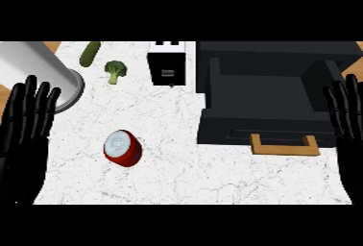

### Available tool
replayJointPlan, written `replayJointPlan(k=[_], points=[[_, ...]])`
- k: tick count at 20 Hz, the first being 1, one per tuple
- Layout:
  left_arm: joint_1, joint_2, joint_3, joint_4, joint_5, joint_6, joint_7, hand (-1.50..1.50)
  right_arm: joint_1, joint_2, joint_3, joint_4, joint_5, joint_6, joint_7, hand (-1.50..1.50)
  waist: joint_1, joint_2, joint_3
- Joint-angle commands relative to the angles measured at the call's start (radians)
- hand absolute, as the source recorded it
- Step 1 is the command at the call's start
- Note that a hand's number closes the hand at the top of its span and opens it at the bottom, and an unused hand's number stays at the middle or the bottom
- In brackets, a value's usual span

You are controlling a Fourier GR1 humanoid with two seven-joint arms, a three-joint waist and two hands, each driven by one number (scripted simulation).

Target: Pick up the can, place it into the drawer and close the drawer

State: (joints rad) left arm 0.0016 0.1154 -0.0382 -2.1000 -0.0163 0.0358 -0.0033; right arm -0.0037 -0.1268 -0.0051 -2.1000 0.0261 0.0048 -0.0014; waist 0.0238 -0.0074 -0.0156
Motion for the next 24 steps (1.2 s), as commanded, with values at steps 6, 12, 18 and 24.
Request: replayJointPlan(k=[6,12,18,24], points=[[-0.023,0.129,-0.046,-0.004,0.394,-0.394,-0.034,-1.50,-0.021,0.036,0.030,0.007,-0.059,0.015,0.035,-1.50,-0.031,0.007,0.012],[0.037,0.275,0.055,0.090,0.449,-0.428,0.209,-1.50,0.082,0.009,-0.137,0.021,-0.090,-0.068,0.235,-1.50,-0.030,0.007,0.016],[0.172,0.377,0.220,0.016,0.657,-0.566,0.237,-1.50,0.171,-0.048,-0.262,0.024,-0.203,0.023,0.168,-1.50,-0.020,0.005,0.016],[0.208,0.386,0.310,-0.009,0.724,-0.623,0.290,-1.50,0.302,-0.014,-0.292,-0.072,-0.251,0.079,0.151,-1.50,-0.024,0.005,0.016]])
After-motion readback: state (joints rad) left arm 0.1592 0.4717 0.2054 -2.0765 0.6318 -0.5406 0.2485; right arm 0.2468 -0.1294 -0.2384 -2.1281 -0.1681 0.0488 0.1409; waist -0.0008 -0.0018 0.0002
